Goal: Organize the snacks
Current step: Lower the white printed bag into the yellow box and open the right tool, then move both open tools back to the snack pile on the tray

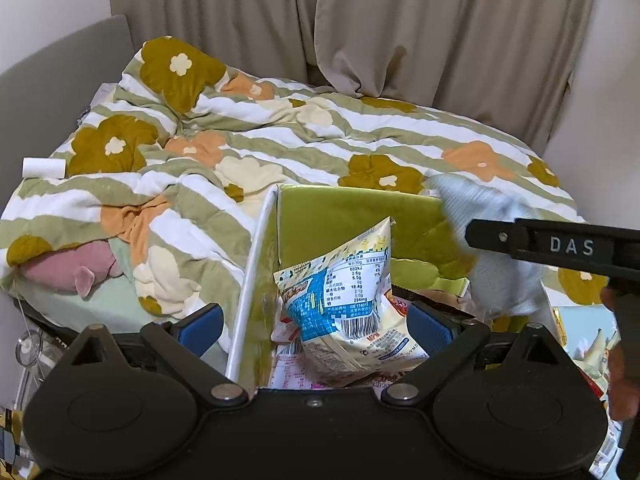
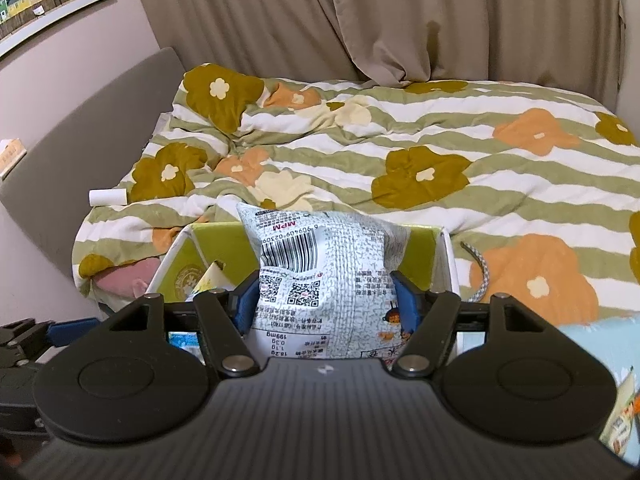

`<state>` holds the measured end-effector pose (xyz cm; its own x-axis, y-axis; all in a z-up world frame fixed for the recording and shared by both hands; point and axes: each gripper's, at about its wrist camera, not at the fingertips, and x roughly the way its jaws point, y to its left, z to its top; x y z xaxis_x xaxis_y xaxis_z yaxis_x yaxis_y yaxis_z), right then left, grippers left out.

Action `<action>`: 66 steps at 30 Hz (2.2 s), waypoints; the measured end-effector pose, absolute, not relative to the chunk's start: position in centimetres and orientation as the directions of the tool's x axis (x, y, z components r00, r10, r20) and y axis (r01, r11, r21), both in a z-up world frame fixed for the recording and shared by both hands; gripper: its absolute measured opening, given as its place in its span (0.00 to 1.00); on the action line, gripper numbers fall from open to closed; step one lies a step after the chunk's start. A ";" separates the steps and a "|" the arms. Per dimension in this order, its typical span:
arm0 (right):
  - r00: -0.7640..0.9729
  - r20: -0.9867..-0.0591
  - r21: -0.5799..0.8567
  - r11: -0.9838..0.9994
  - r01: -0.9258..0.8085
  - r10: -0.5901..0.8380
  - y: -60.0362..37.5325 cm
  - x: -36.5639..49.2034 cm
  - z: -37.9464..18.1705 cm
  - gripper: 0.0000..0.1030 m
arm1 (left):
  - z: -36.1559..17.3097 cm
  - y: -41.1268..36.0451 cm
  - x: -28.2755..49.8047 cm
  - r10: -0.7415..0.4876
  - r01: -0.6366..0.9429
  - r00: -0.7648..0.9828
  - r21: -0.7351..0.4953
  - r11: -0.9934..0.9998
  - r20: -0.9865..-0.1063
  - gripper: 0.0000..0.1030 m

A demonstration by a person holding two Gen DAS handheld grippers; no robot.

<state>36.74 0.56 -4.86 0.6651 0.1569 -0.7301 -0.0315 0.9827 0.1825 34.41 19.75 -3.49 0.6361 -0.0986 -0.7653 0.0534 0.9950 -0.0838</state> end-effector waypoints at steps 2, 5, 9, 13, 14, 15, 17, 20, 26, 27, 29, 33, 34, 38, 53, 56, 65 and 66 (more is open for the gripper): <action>0.668 -0.725 0.201 0.979 -0.027 0.167 0.4 36.9 -5.2 1.00 | -3.7 19.8 34.2 -0.101 0.052 0.634 -0.088 0.995 -0.766 0.97; 0.676 -0.711 0.247 0.969 -0.017 0.193 -0.1 36.5 -5.6 1.00 | -4.1 19.9 33.8 -0.098 0.047 0.627 -0.089 0.995 -0.773 0.97; 0.682 -0.706 0.261 0.965 0.001 0.190 -0.6 35.7 -6.0 1.00 | -4.1 19.9 33.2 -0.113 0.051 0.628 -0.105 0.993 -0.770 0.97; 0.700 -0.692 0.256 0.967 0.009 0.177 -1.0 34.8 -5.7 1.00 | -4.0 20.0 32.9 -0.117 0.057 0.631 -0.104 0.993 -0.767 0.97; 0.706 -0.685 0.261 0.965 0.010 0.178 -1.1 34.5 -5.6 1.00 | -3.9 20.0 32.8 -0.119 0.059 0.632 -0.106 0.993 -0.765 0.97; 0.714 -0.679 0.259 0.966 0.013 0.173 -1.2 34.3 -5.3 1.00 | -3.8 20.0 32.7 -0.122 0.061 0.636 -0.109 0.992 -0.762 0.97; 0.720 -0.676 0.245 0.969 0.014 0.160 -1.2 34.0 -4.9 1.00 | -3.4 19.9 32.4 -0.125 0.063 0.645 -0.110 0.992 -0.754 0.97; 0.720 -0.676 0.240 0.971 0.011 0.159 -1.1 33.4 -4.2 1.00 | -2.8 19.8 31.9 -0.131 0.072 0.659 -0.111 0.991 -0.741 0.97; 0.730 -0.665 0.239 0.971 0.008 0.157 -0.8 31.5 -2.2 1.00 | -1.2 19.5 31.0 -0.165 0.100 0.682 -0.132 0.986 -0.712 0.97; 0.730 -0.664 0.243 0.970 0.011 0.158 -0.9 31.2 -1.7 1.00 | -0.9 19.3 30.8 -0.175 0.110 0.687 -0.137 0.985 -0.705 0.97; 0.739 -0.655 0.249 0.968 0.017 0.155 -1.1 30.2 -0.6 1.00 | -0.2 18.8 30.5 -0.198 0.135 0.699 -0.145 0.980 -0.688 0.97; 0.764 -0.635 0.231 0.972 0.044 0.117 -1.8 27.8 1.2 1.00 | 1.1 17.3 29.3 -0.242 0.189 0.718 -0.152 0.970 -0.653 0.97; 0.769 -0.630 0.225 0.973 0.051 0.105 -2.0 27.3 1.5 1.00 | 1.4 16.9 28.9 -0.251 0.200 0.721 -0.153 0.968 -0.645 0.97; 0.798 -0.600 0.207 0.974 0.092 0.052 -3.9 24.7 2.7 1.00 | 2.1 14.7 27.3 -0.284 0.244 0.730 -0.151 0.958 -0.622 0.97; 0.789 -0.607 0.177 0.953 0.245 -0.090 -19.3 14.0 2.9 1.00 | 0.9 0.9 20.2 -0.323 0.331 0.731 -0.102 0.938 -0.601 0.97; 0.762 -0.640 0.197 0.937 0.289 -0.101 -22.9 12.3 1.9 1.00 | -0.6 -1.8 19.2 -0.345 0.366 0.695 -0.102 0.925 -0.631 0.97; 0.665 -0.714 0.155 0.875 0.459 -0.222 -29.7 8.3 -2.7 1.00 | -6.6 -8.8 17.7 -0.445 0.592 0.520 -0.067 0.803 -0.729 0.97; 0.655 -0.719 0.152 0.866 0.476 -0.233 -30.0 8.0 -3.1 1.00 | -7.5 -9.4 17.6 -0.445 0.617 0.501 -0.055 0.785 -0.742 0.97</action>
<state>8.01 -30.03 -3.12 0.6545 -0.2330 -0.7193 0.4758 0.8662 0.1524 17.62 -9.41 -7.46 0.5008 -0.4454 -0.7422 0.6166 0.7853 -0.0552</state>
